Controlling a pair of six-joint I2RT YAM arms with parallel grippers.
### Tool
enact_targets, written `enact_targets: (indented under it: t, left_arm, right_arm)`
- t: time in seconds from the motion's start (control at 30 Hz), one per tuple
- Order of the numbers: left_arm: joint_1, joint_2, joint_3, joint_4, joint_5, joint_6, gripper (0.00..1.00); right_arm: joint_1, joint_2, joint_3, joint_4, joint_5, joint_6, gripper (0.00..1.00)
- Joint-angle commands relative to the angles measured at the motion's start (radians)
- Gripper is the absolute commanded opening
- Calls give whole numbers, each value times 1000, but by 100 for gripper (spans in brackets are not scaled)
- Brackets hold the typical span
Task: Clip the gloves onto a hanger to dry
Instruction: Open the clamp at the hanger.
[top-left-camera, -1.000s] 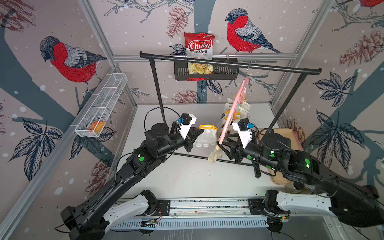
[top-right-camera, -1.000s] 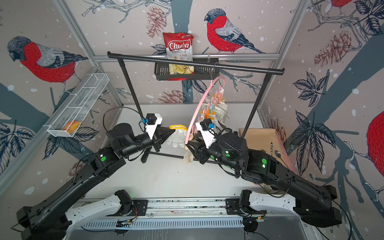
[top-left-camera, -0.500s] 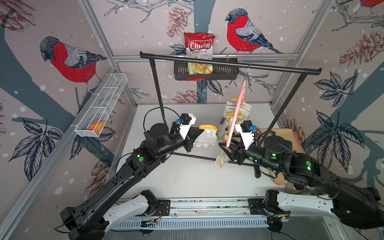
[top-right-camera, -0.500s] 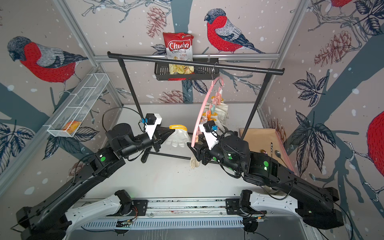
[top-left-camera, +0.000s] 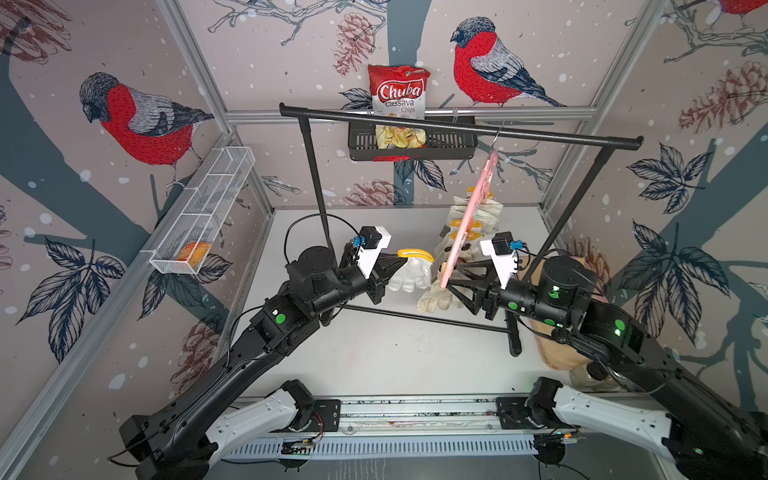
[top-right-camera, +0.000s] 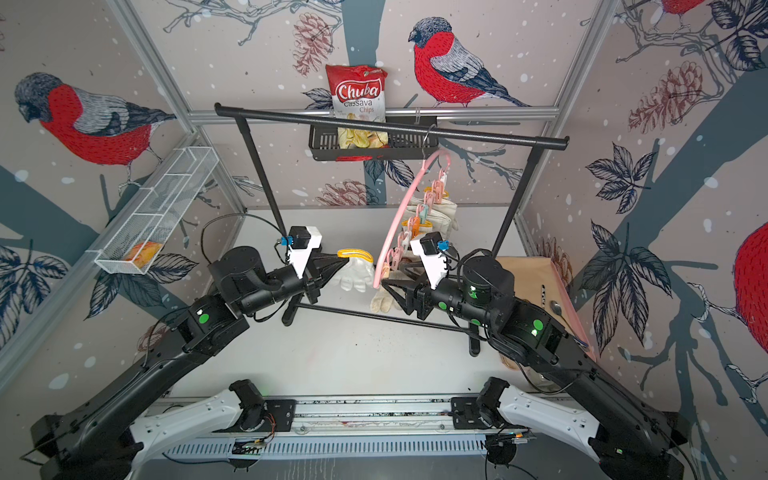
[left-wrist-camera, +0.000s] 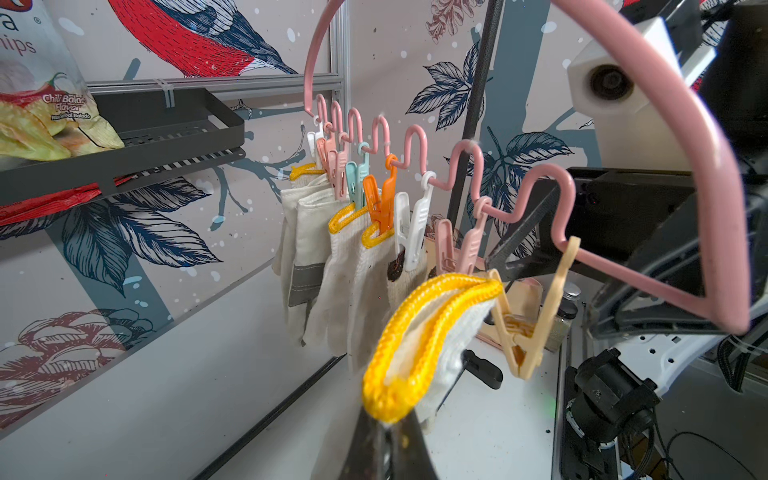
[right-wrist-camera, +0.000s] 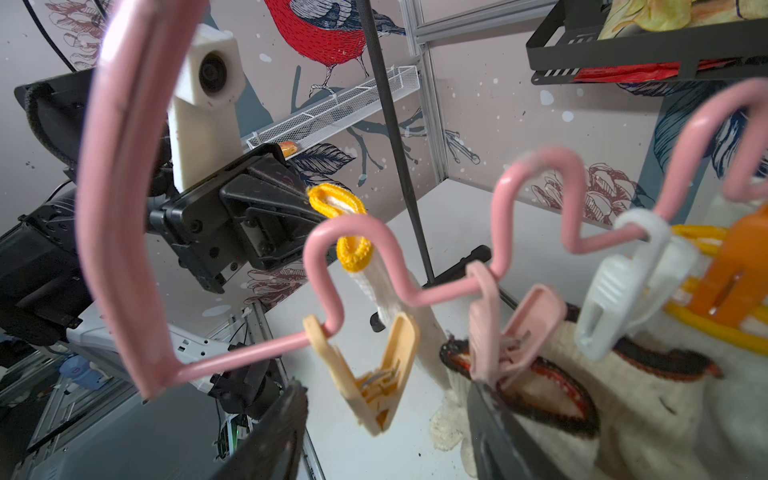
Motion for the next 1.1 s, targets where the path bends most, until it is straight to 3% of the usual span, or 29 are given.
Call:
enact_targets:
  t: [0.0, 1.07]
  left_arm:
    - [-1, -4, 6, 6, 1, 2, 0]
    - [-1, 8, 5, 13, 2, 7, 0]
  right_arm:
    - [-27, 0, -8, 59, -118, -7, 63]
    - [-19, 76, 12, 149, -138, 29, 62]
